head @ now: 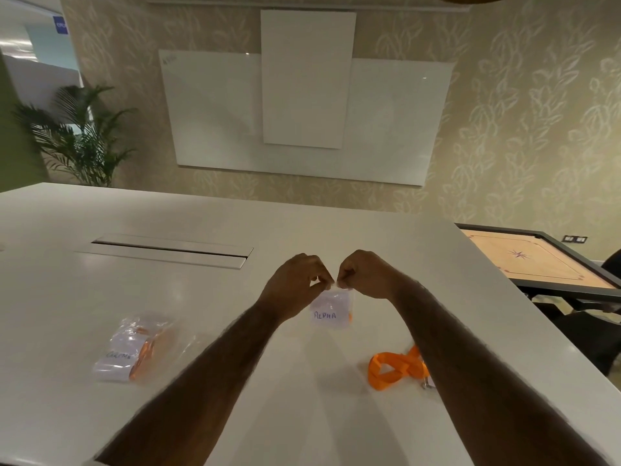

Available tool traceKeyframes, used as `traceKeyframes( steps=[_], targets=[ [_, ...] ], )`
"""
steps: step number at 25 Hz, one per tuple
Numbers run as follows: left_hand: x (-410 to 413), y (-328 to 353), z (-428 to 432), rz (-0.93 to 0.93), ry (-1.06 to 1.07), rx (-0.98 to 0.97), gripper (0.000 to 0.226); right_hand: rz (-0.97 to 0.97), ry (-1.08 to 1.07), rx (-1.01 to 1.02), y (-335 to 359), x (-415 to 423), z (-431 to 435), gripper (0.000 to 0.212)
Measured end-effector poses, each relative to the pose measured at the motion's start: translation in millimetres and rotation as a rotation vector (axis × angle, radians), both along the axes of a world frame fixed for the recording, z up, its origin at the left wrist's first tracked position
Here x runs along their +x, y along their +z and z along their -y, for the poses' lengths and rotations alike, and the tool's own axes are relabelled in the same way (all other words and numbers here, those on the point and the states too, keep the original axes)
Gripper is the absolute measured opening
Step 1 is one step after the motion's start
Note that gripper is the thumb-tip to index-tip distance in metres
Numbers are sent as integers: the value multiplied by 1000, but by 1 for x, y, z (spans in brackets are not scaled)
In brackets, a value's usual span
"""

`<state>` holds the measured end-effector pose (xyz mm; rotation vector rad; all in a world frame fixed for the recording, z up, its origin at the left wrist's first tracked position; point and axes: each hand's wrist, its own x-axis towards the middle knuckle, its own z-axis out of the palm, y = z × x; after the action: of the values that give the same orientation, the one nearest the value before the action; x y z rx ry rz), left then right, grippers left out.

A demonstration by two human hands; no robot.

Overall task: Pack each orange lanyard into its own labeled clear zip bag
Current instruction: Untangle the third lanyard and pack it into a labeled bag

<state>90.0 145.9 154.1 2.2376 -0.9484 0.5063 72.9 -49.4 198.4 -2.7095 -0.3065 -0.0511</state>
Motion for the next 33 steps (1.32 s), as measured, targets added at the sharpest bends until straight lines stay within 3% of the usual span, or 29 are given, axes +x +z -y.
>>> traceKeyframes(
  steps=[7,13,17,23,28,33],
  targets=[
    [10,11,-1,-344,-98,271,9,15,18,-8,-7,-3,7,7],
    [8,10,-8,-693,-234,111,11,-16,75,41,-10,-6,5,16],
    [9,10,-8,-740,-202,60,28,-56,-2,350,-9,-11,10,20],
    [9,13,-17,-715,-245,-65,15,-248,-63,677,-7,-16,20,26],
    [11,15,-22,-666,-180,52,15,-210,-73,676,-10,-18,22,13],
    [8,16,-23,-592,-138,-15,22,-218,-86,701,-9,-17,26,9]
  ],
)
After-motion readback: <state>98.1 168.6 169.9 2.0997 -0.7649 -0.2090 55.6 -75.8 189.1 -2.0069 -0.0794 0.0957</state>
